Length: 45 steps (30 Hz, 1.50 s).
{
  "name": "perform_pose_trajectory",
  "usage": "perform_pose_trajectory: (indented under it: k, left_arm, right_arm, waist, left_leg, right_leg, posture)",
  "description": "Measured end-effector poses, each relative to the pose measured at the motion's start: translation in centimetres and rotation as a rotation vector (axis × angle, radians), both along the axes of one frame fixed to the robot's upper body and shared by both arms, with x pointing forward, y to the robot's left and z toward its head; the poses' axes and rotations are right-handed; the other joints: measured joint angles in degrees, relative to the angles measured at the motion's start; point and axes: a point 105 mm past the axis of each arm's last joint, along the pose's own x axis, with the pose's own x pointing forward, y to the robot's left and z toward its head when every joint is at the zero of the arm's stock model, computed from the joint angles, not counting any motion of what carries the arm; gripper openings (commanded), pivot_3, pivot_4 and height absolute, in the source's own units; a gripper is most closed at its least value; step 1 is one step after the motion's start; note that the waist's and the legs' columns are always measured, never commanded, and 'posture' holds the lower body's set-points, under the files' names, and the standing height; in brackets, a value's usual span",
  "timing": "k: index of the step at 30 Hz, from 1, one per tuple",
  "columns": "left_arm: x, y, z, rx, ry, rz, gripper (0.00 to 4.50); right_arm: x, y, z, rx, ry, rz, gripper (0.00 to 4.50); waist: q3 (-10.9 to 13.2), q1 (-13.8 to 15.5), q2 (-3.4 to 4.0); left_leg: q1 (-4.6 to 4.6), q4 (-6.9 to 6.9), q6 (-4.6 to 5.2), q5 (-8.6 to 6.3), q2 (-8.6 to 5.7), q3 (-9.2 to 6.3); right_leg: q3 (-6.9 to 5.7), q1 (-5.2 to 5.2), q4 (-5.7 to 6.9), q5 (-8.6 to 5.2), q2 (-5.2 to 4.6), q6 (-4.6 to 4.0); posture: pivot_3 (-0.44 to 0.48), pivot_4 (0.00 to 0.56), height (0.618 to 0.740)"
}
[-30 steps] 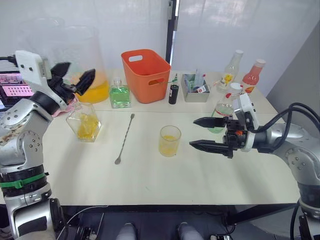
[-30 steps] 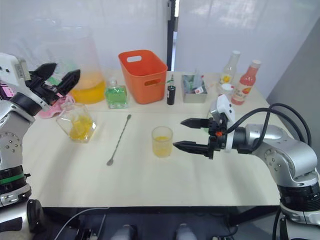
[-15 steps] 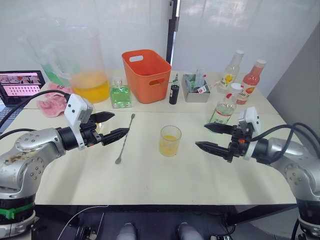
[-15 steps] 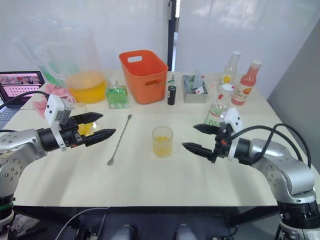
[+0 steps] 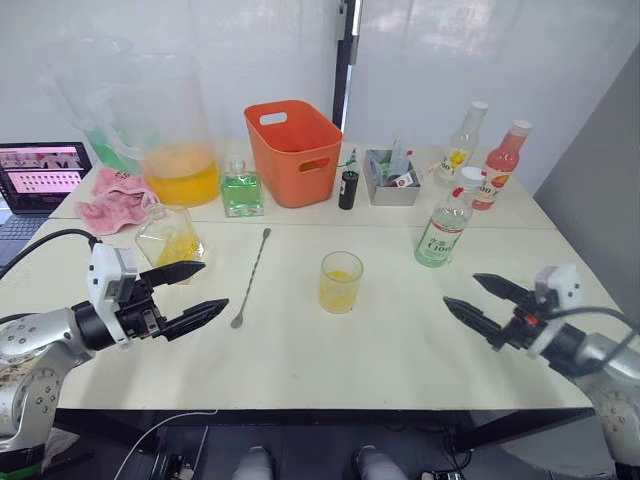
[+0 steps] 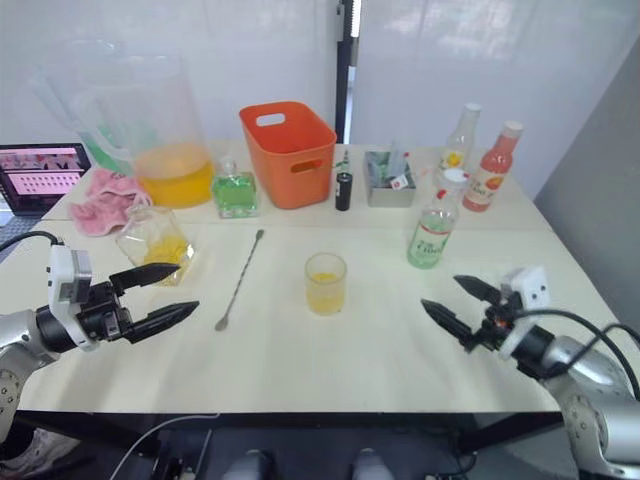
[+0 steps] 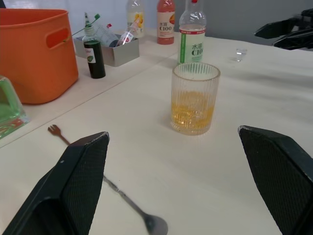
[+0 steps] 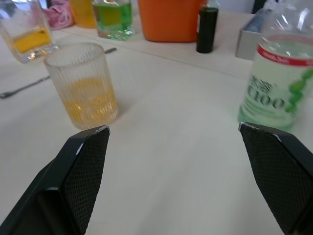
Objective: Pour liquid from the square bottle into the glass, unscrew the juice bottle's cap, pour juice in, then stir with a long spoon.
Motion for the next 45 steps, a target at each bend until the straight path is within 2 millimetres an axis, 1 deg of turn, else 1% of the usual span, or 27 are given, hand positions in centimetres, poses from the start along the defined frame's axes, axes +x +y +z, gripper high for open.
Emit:
perform_pose_trajectory:
  k: [1, 6, 11, 14, 16, 19, 23, 25, 28, 31, 36, 41, 45]
  left_arm:
    - [0.0, 0.2, -0.3, -0.005, 0.009, 0.008, 4.48]
    - [-0.4, 0.0, -0.5, -0.001, -0.006, 0.004, 4.48]
    - [-0.6, 0.0, -0.5, -0.024, -0.003, 0.013, 4.48]
    - [-0.8, 0.1, -0.5, -0.028, -0.005, 0.023, 4.48]
    - [-1.1, 0.0, -0.5, -0.040, -0.008, 0.028, 4.48]
    - [-1.5, -0.7, 0.2, -0.082, -0.024, 0.023, 4.48]
    - [-1.9, -1.9, 1.5, -0.108, -0.053, 0.006, 4.48]
    - [-2.2, -2.5, 2.0, -0.119, -0.064, -0.001, 4.48]
    - [-2.6, -3.2, 2.6, -0.118, -0.086, -0.009, 4.48]
    - [-2.8, -3.4, 2.6, -0.123, -0.079, 0.000, 4.48]
    - [-3.5, -3.4, 1.9, -0.120, -0.047, 0.023, 4.48]
    - [-3.9, -3.4, 1.4, -0.121, -0.027, 0.032, 4.48]
    - [-4.1, -3.6, 1.3, -0.116, -0.026, 0.031, 4.48]
  right_arm:
    - [-0.1, -0.3, -0.3, 0.005, 0.008, -0.012, 4.50]
    - [-0.5, -0.9, -0.4, -0.010, -0.011, -0.036, 4.50]
    - [0.2, -1.3, -0.1, 0.006, -0.026, -0.065, 4.50]
    - [1.4, -1.6, 0.7, 0.028, -0.044, -0.093, 4.50]
    - [2.8, -1.6, 1.7, 0.049, -0.067, -0.112, 4.50]
    - [5.1, -1.6, 3.6, 0.072, -0.115, -0.135, 4.50]
    - [8.4, -1.0, 5.7, 0.087, -0.152, -0.138, 4.50]
    - [9.9, -0.7, 6.4, 0.077, -0.154, -0.138, 4.50]
    - [11.5, -0.3, 7.0, 0.054, -0.157, -0.133, 4.50]
    - [12.6, 0.0, 7.4, 0.033, -0.160, -0.128, 4.50]
    - [14.8, 0.6, 7.6, 0.031, -0.168, -0.131, 4.50]
    - [16.0, 0.9, 8.2, 0.030, -0.178, -0.135, 4.50]
    - [16.6, 1.3, 8.8, 0.028, -0.192, -0.117, 4.50]
  waist:
    - [0.00, -0.08, 0.01]
    - [-0.01, -0.42, 0.03]
    - [-0.01, -0.28, 0.03]
    - [-0.01, -0.43, 0.04]
    - [-0.01, -0.74, 0.04]
    - [-0.01, -1.01, 0.05]
    - [-0.01, -1.34, 0.05]
    - [-0.01, -1.39, 0.05]
    - [0.00, -1.47, 0.05]
    - [0.00, -1.50, 0.06]
    - [0.01, -1.69, 0.07]
    - [0.01, -1.63, 0.08]
    - [0.01, -1.61, 0.08]
  left_leg:
    - [0.00, 0.02, 0.00, 0.00, 0.00, 0.01]
    - [0.11, 0.01, -0.01, 0.00, 0.04, 0.07]
    - [0.10, 0.02, -0.01, 0.00, 0.04, 0.09]
    - [0.10, 0.00, -0.01, 0.00, 0.04, 0.10]
    - [0.10, 0.01, -0.01, 0.00, 0.05, 0.11]
    - [0.09, 0.00, 0.00, 0.00, 0.04, 0.12]
    - [0.09, -0.01, 0.01, 0.01, 0.04, 0.11]
    - [0.08, -0.02, 0.01, 0.01, 0.03, 0.12]
    - [0.08, -0.05, 0.02, 0.01, 0.03, 0.12]
    - [0.08, -0.05, 0.02, 0.01, 0.03, 0.13]
    - [0.08, -0.05, 0.02, 0.01, 0.04, 0.15]
    - [0.08, -0.05, 0.02, 0.01, 0.03, 0.14]
    - [0.08, -0.05, 0.02, 0.01, 0.03, 0.14]
  right_leg:
    - [0.01, -0.02, 0.02, 0.01, 0.00, -0.01]
    - [0.06, 0.00, 0.03, 0.04, 0.01, -0.05]
    - [0.08, 0.01, 0.01, 0.04, 0.00, -0.05]
    - [0.09, -0.01, 0.01, 0.04, 0.00, -0.05]
    - [0.10, -0.01, 0.01, 0.04, 0.00, -0.06]
    - [0.10, -0.02, 0.01, 0.05, 0.00, -0.05]
    - [0.09, 0.00, 0.01, 0.05, 0.01, -0.04]
    - [0.11, -0.01, 0.01, 0.05, 0.01, -0.03]
    - [0.11, -0.02, 0.00, 0.05, 0.02, -0.02]
    - [0.12, -0.02, 0.01, 0.05, 0.02, -0.02]
    - [0.13, -0.03, 0.01, 0.05, 0.02, -0.02]
    - [0.13, -0.03, 0.00, 0.05, 0.02, -0.03]
    - [0.12, -0.02, -0.01, 0.05, 0.03, -0.03]
  posture:
    - [0.000, 0.150, 0.740]
    - [0.000, 0.150, 0.740]
    - [0.000, 0.150, 0.740]
    - [0.000, 0.150, 0.740]
    - [0.000, 0.150, 0.740]
    - [0.000, 0.150, 0.740]
    - [0.000, 0.150, 0.740]
    - [0.000, 0.150, 0.740]
    - [0.000, 0.150, 0.740]
    - [0.000, 0.150, 0.740]
    - [0.000, 0.150, 0.740]
    - [0.000, 0.150, 0.740]
    - [0.000, 0.150, 0.740]
